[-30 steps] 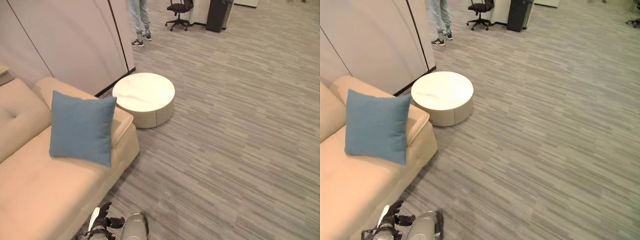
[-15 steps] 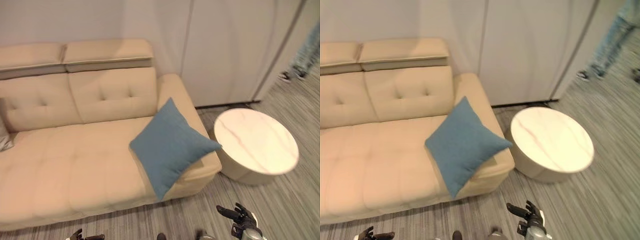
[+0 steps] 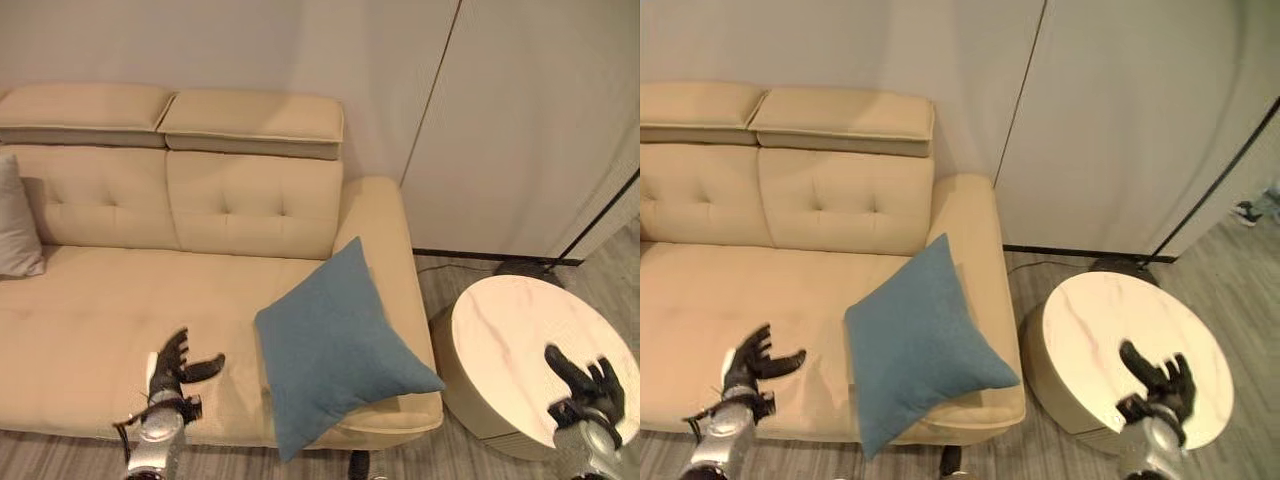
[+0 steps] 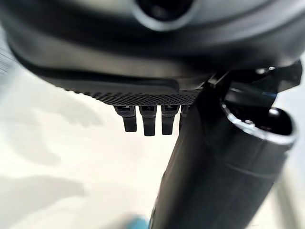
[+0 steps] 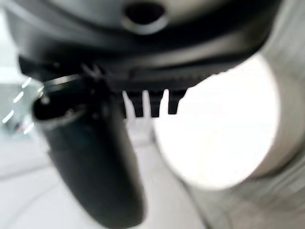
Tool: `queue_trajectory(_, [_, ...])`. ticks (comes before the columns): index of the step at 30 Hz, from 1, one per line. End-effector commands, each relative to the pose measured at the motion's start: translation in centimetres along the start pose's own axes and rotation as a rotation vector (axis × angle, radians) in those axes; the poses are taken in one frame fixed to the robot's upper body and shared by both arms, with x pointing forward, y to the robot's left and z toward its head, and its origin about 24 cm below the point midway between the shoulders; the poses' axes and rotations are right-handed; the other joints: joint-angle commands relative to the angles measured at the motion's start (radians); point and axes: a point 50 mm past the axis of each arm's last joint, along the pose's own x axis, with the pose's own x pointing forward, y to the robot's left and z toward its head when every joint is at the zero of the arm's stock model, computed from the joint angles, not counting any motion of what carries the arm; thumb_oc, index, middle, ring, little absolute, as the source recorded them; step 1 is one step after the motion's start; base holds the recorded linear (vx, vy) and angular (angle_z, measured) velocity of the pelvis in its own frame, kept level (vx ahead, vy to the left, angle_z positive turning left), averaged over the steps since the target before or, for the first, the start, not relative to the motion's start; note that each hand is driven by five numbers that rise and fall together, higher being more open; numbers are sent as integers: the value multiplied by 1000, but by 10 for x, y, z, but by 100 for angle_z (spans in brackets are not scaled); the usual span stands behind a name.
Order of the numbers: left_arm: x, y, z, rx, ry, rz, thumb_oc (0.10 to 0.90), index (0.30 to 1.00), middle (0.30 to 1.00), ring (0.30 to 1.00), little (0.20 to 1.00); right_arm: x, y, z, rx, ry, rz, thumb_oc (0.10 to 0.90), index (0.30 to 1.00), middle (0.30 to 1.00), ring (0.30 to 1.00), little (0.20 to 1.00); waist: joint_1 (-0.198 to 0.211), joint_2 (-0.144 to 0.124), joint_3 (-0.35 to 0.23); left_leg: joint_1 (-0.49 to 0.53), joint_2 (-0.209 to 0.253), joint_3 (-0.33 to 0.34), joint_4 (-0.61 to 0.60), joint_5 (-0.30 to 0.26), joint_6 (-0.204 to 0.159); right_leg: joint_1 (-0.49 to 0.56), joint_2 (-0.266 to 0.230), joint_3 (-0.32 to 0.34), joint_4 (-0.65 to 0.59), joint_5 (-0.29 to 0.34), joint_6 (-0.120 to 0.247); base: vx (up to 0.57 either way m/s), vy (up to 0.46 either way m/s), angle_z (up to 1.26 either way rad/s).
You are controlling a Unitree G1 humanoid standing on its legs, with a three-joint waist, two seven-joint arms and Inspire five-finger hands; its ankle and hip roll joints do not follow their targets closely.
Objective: Pick up all the scattered cushions and arrange them neatly on the sofa.
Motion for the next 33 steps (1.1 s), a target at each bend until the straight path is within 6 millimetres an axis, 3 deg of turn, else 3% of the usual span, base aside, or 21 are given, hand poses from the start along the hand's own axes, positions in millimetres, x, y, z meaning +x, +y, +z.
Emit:
queue_trajectory(1, [14, 33, 18, -222, -41, 70, 800, 900, 900, 900, 900, -1, 40, 118, -90, -417, 235, 800, 900, 900, 900, 900, 13, -41, -59, 49, -3, 17, -162, 129, -19, 54, -25, -34, 22, -96, 123, 36, 163, 31])
queue_trajectory(2, [10, 27, 9, -292, -13, 67, 800, 900, 900, 900, 900, -4, 26, 128, -118, -450, 228, 800, 900, 900, 900, 900, -1, -40, -65, 54, -1, 29, -169, 121, -24, 52, -26, -34, 19, -90, 126, 31, 138, 2])
queue_trajectory(5, [5, 17, 1, -324, 15, 27, 800, 900, 900, 900, 900, -7, 26, 126, -197, -446, 268, 800, 900, 900, 900, 900, -8, -38, -74, 46, 1, 36, -169, 116, -26, 40, -26, -29, 14, -85, 125, -4, 89, -17])
queue_trajectory(6, [-25, -24, -38, -524, 177, -116, 800, 900, 900, 900, 900, -35, 62, 201, -264, -717, 412, 800, 900, 900, 900, 900, -23, -43, -83, 42, 9, 63, -169, 114, -38, 11, -25, -10, 14, -74, 131, -17, 110, 2])
queue_trajectory(7, [-26, -23, -38, -528, 176, -112, 800, 900, 900, 900, 900, -35, 64, 202, -266, -719, 416, 800, 900, 900, 900, 900, -28, -41, -82, 43, 9, 63, -169, 113, -38, 12, -25, -9, 14, -74, 131, -22, 190, -18])
queue_trajectory(8, [-44, -45, -56, -570, 279, -213, 800, 900, 900, 900, 900, -51, 129, 176, -365, -733, 600, 800, 900, 900, 900, 900, -23, -32, -77, 41, 5, 70, -169, 108, -35, -1, -27, -7, 14, -71, 134, -4, 80, -29])
queue_trajectory(9, [-44, -45, -56, -571, 279, -212, 800, 900, 900, 900, 900, -51, 129, 176, -366, -733, 601, 800, 900, 900, 900, 900, -25, -32, -78, 41, 5, 69, -169, 108, -35, -1, -27, -7, 14, -71, 134, 0, 138, -41])
queue_trajectory(10, [-56, -65, -75, -569, 406, -285, 800, 900, 900, 900, 900, -38, 154, 153, -457, -626, 628, 800, 900, 900, 900, 900, -10, -27, -70, 38, 2, 67, -169, 107, -31, -6, -27, -8, 14, -69, 134, 3, 69, -27])
queue_trajectory(12, [-67, -77, -86, -587, 481, -342, 800, 900, 900, 900, 900, -37, 178, 149, -502, -585, 660, 800, 900, 900, 900, 900, -7, -28, -66, 34, 0, 66, -169, 105, -29, -9, -27, -7, 14, -71, 133, -6, 59, 0])
queue_trajectory(13, [-74, -95, -86, -640, 533, -420, 800, 900, 900, 900, 900, -38, 202, 146, -515, -549, 684, 800, 900, 900, 900, 900, 2, -39, -52, 25, -2, 58, -169, 105, -26, -15, -26, -8, 14, -72, 133, -17, 24, 15])
queue_trajectory(14, [-74, -95, -86, -641, 532, -420, 800, 900, 900, 900, 900, -38, 202, 146, -515, -550, 685, 800, 900, 900, 900, 900, 2, -39, -52, 25, -2, 58, -169, 105, -26, -15, -26, -8, 14, -72, 133, -49, -2, 14])
queue_trajectory(16, [-59, -116, -70, -762, 531, -408, 800, 900, 900, 900, 900, -54, 233, 145, -473, -565, 747, 800, 900, 900, 900, 900, 14, -67, -21, -4, -5, 43, -169, 112, -21, -38, -20, -1, 14, -67, 132, -80, -30, 24])
queue_trajectory(18, [-53, -123, -64, -787, 532, -407, 800, 900, 900, 900, 900, -57, 239, 145, -480, -567, 765, 800, 900, 900, 900, 900, 14, -77, -10, -20, -5, 34, -169, 114, -20, -52, -18, 1, 14, -65, 132, -97, -33, 11])
queue_trajectory(22, [-31, -137, -38, -775, 474, -391, 800, 900, 900, 900, 900, -67, 265, 141, -579, -564, 792, 800, 900, 900, 900, 900, 17, -109, 24, -84, -3, 10, -169, 127, -19, -111, -14, 3, 14, -46, 132, -136, -47, 10])
queue_trajectory(23, [-24, -142, -30, -775, 473, -372, 800, 900, 900, 900, 900, -75, 280, 137, -608, -557, 819, 800, 900, 900, 900, 900, 20, -124, 36, -109, -2, 0, -169, 130, -18, -136, -10, 12, 14, -38, 133, -100, -23, -7])
queue_trajectory(28, [-12, -142, -21, -770, 480, -325, 800, 900, 900, 900, 900, -91, 300, 136, -699, -598, 871, 800, 900, 900, 900, 900, 11, -160, 46, -150, 3, -11, -169, 141, -18, -179, -7, 23, 14, -23, 134, -56, -17, -5])
queue_trajectory(33, [3, -142, 0, -797, 428, -324, 800, 900, 900, 900, 900, -104, 315, 118, -760, -578, 947, 800, 900, 900, 900, 900, 5, -197, 54, -166, 2, -21, -169, 138, -13, -200, -6, 39, 14, -12, 138, -20, 2, -6])
